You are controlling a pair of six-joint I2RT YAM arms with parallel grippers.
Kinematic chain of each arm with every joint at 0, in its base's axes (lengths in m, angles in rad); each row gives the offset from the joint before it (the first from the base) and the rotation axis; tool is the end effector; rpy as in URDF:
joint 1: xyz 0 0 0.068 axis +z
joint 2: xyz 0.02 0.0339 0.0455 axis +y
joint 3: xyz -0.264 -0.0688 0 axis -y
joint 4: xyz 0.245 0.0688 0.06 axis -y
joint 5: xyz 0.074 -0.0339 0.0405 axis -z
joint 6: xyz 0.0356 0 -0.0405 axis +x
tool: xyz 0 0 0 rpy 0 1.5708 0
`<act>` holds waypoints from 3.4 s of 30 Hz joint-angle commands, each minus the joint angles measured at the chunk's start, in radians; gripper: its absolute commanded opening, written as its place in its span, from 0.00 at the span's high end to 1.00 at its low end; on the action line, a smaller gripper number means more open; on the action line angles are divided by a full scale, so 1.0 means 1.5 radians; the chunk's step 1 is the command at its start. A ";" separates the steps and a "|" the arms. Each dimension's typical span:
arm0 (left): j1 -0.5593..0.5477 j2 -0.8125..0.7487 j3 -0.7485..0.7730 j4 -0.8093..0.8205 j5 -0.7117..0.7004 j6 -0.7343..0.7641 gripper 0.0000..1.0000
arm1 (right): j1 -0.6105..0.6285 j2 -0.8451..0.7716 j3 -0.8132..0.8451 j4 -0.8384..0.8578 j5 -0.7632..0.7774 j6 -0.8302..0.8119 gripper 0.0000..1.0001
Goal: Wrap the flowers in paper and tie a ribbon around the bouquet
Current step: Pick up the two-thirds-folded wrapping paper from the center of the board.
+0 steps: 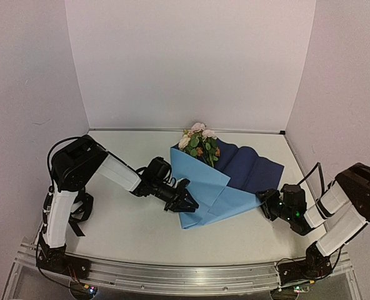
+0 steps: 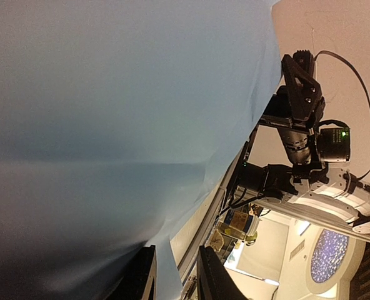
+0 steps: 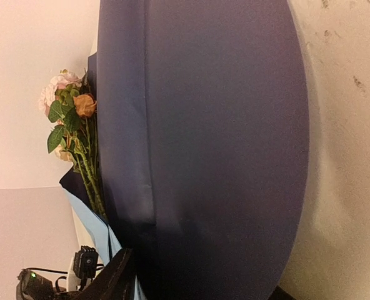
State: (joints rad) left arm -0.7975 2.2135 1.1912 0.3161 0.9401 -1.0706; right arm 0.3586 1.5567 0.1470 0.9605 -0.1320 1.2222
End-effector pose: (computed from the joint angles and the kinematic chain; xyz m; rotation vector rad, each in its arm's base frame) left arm 0.2794 -0.3274 0.0854 -0.2288 -2.4350 1.6026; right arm 0.1980 0.0792 0.0978 0.8401 2.0419 1.0872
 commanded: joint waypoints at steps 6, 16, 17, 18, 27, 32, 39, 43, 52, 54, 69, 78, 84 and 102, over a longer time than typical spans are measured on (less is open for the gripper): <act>0.002 0.015 0.032 0.025 0.008 0.003 0.76 | -0.003 -0.141 0.023 -0.163 0.052 -0.093 0.52; 0.002 0.021 0.033 0.031 0.012 0.000 0.76 | -0.004 -0.172 0.032 -0.186 0.005 -0.137 0.25; 0.002 0.022 0.033 0.032 0.012 0.000 0.76 | -0.004 -0.165 0.028 -0.176 -0.003 -0.140 0.26; 0.002 0.023 0.034 0.032 0.012 0.000 0.76 | -0.004 -0.157 0.024 -0.165 -0.009 -0.141 0.27; 0.002 0.031 0.044 0.041 0.019 -0.008 0.76 | -0.003 -0.083 -0.029 -0.027 -0.036 -0.144 0.29; -0.001 0.034 0.053 0.043 0.025 -0.012 0.76 | -0.003 -0.025 -0.023 0.015 -0.048 -0.143 0.41; -0.014 0.013 0.059 0.046 0.022 -0.015 0.74 | -0.004 -0.014 -0.021 0.032 -0.045 -0.136 0.50; -0.026 0.012 0.067 0.045 0.021 -0.019 0.74 | -0.004 -0.021 -0.021 0.026 -0.038 -0.129 0.60; -0.044 0.037 0.095 0.065 0.038 -0.038 0.74 | -0.004 -0.053 -0.012 -0.024 -0.022 -0.137 0.74; -0.049 0.051 0.106 0.075 0.045 -0.047 0.73 | -0.003 -0.064 -0.007 -0.043 -0.018 -0.142 0.76; -0.060 0.114 0.175 0.033 0.052 -0.023 0.73 | 0.021 -0.123 0.040 -0.158 0.010 -0.179 0.75; -0.076 0.118 0.214 0.041 0.067 -0.029 0.73 | 0.040 -0.112 0.036 -0.160 0.024 -0.175 0.75; -0.083 0.146 0.233 0.006 0.077 -0.009 0.73 | 0.043 -0.101 0.037 -0.157 0.025 -0.172 0.68; -0.070 0.169 0.205 0.009 0.056 -0.013 0.74 | 0.033 -0.084 0.005 -0.095 0.021 -0.138 0.63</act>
State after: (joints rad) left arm -0.9196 2.4439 1.5181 0.3504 1.0442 -1.0810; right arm 0.4145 1.4229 0.1456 0.7630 -0.1199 1.0166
